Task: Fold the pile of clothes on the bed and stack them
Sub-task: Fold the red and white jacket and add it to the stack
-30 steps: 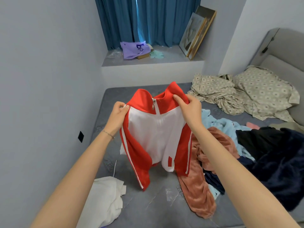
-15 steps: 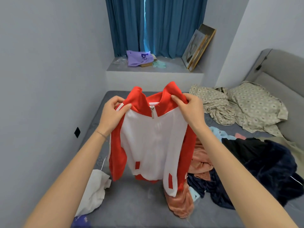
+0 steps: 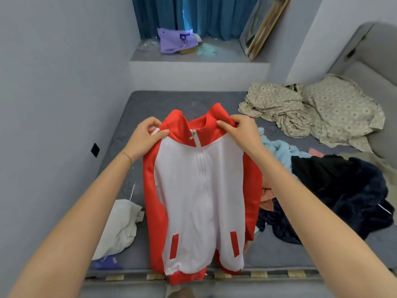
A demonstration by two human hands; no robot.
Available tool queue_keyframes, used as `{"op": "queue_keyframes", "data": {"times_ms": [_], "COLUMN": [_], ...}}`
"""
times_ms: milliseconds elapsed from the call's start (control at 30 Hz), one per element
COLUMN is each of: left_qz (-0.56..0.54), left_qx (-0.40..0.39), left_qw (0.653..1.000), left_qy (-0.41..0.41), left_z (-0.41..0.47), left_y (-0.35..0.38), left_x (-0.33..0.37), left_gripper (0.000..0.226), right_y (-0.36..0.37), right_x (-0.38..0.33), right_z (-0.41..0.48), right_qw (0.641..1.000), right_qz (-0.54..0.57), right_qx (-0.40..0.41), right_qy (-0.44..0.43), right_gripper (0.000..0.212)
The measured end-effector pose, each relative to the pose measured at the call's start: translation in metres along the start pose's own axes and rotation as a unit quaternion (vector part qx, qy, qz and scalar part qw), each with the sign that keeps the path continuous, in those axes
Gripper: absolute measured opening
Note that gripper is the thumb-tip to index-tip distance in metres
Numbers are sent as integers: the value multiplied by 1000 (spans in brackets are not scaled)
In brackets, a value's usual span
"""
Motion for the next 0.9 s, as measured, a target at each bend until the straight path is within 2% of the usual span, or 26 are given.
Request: {"op": "queue_keyframes", "data": {"times_ms": [200, 400, 567, 700, 900], "left_qz": [41, 57, 60, 78, 142], "left_qx": [-11, -2, 6, 33, -19], "left_qw": [994, 985, 984, 983, 987], "left_qy": [-99, -165, -168, -162, -67], "left_z": [35, 90, 133, 159, 167], "left_y": [37, 66, 87, 102, 136], "left_x": [-144, -284, -368, -405, -414], "left_gripper": [15, 18, 18, 17, 50], "right_y": [120, 220, 283, 323, 328], "right_x": [90, 158, 214, 241, 281], "right_z": [15, 56, 87, 112, 96], "right_qw": [988, 976, 962, 962, 961], "right_qz": [-67, -111, -145, -173, -150], "right_qx": [-78, -90, -70, -68, -52], "right_qy": [111, 166, 220, 201, 226], "right_gripper": [46, 48, 41, 34, 45]}}
Point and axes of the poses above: each hand's wrist, its own z-axis towards the middle knuckle, its own y-axis out of the palm, x = y × z, the point moved 7 cm from there along z, towards the middle knuckle, and after that the axes turned 4 degrees about -z, right-handed, at the moved point
